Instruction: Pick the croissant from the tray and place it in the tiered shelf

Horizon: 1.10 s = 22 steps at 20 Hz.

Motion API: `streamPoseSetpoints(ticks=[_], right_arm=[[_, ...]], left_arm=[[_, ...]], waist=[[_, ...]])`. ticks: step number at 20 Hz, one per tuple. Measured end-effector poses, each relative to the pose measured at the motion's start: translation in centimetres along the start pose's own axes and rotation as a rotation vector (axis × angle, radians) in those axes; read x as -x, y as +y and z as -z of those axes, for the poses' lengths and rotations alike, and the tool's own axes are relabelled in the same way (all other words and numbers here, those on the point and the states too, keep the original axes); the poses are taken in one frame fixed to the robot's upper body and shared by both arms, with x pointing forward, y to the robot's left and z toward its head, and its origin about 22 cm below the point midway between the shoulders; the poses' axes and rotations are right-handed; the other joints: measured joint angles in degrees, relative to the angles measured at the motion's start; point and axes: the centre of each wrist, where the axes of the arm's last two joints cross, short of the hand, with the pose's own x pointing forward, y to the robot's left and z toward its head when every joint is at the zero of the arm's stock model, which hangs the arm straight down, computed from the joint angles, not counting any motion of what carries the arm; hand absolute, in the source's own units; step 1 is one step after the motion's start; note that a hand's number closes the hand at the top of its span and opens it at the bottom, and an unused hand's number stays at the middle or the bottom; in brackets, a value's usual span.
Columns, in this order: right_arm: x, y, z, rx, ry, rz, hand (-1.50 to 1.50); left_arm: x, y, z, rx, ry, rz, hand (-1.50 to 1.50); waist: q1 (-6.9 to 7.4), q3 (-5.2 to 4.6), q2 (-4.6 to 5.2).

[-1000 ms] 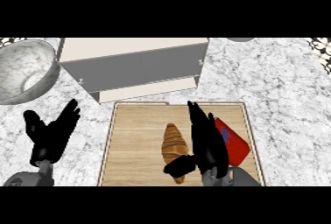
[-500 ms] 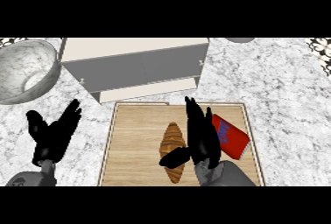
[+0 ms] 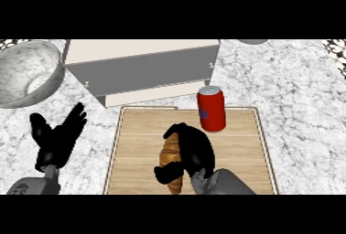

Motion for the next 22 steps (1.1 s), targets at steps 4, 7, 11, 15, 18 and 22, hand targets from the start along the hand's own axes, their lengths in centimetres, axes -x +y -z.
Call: streamPoseSetpoints(ticks=[4,7,11,15,18,22], right_arm=[[0.0,0.4,-0.4,0.007,-0.032,0.016,1.5],[-0.4,0.6,-1.4,0.034,-0.082,0.024,1.5],[-2.9,1.9,-2.9,0.021,-0.187,-0.072,1.5],[-5.9,2.6,-4.0,-0.002,-0.304,-0.161,1.5],[-8.2,2.1,-5.3,0.035,-0.416,-0.187,1.5],[-11.3,0.1,-7.3,0.14,-0.546,-0.189,1.5]], left_arm=[[-0.2,0.0,-0.3,-0.004,0.004,-0.001,0.0],[-0.1,0.0,-0.4,-0.003,-0.003,-0.003,0.0],[-0.5,-0.3,-0.1,0.008,-0.003,0.003,0.0],[-0.9,-0.9,0.4,0.034,-0.01,0.016,0.0],[-0.9,-1.2,0.5,0.038,-0.004,0.017,0.0],[-0.5,-1.1,0.5,0.028,-0.001,0.019,0.0]], waist=[[-0.27,0.0,0.19],[-0.4,0.08,0.3],[0.46,0.06,0.48],[2.12,-0.05,0.73],[2.22,-0.08,0.61],[1.68,-0.07,0.2]])
